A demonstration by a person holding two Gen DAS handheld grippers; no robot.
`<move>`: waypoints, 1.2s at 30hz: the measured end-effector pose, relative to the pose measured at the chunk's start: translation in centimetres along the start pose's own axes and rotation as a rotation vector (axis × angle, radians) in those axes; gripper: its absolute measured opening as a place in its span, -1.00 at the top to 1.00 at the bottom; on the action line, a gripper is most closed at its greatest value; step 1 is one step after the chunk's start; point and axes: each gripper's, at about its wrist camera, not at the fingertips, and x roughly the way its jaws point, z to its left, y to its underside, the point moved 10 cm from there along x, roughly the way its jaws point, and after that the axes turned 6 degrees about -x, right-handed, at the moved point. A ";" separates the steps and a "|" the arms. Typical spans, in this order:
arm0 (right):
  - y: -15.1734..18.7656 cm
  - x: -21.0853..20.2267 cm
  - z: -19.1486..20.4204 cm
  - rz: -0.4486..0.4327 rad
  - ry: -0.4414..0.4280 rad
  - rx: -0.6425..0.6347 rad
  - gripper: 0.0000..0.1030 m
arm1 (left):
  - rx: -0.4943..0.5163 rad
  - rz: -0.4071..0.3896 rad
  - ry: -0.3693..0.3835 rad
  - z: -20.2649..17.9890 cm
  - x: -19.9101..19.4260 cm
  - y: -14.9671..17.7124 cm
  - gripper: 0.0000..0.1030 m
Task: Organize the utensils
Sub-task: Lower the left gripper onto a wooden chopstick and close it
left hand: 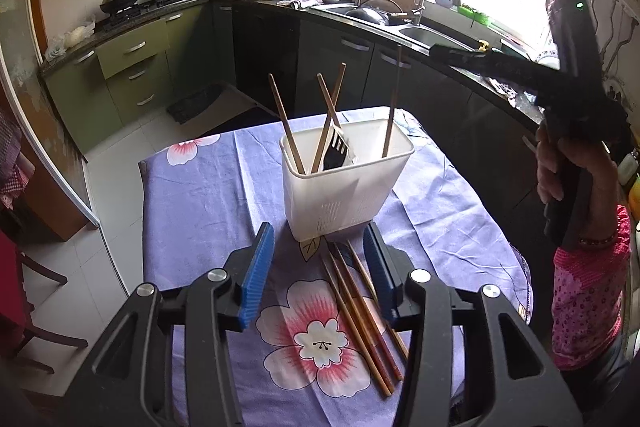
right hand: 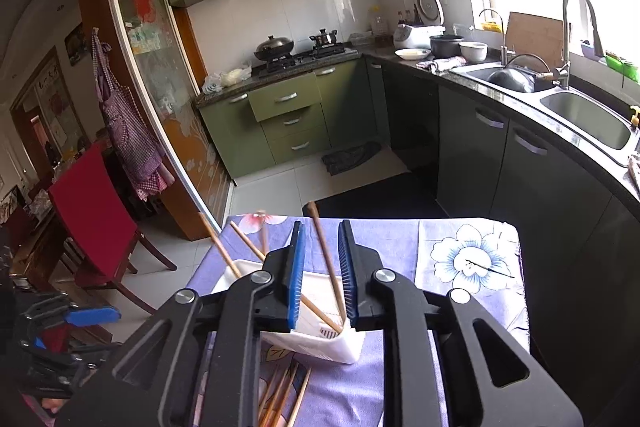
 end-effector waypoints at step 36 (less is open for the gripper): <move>19.0 1.6 0.2 0.286 -0.026 -0.029 0.33 | -0.086 0.386 -0.151 1.1 19.4 10.9 0.83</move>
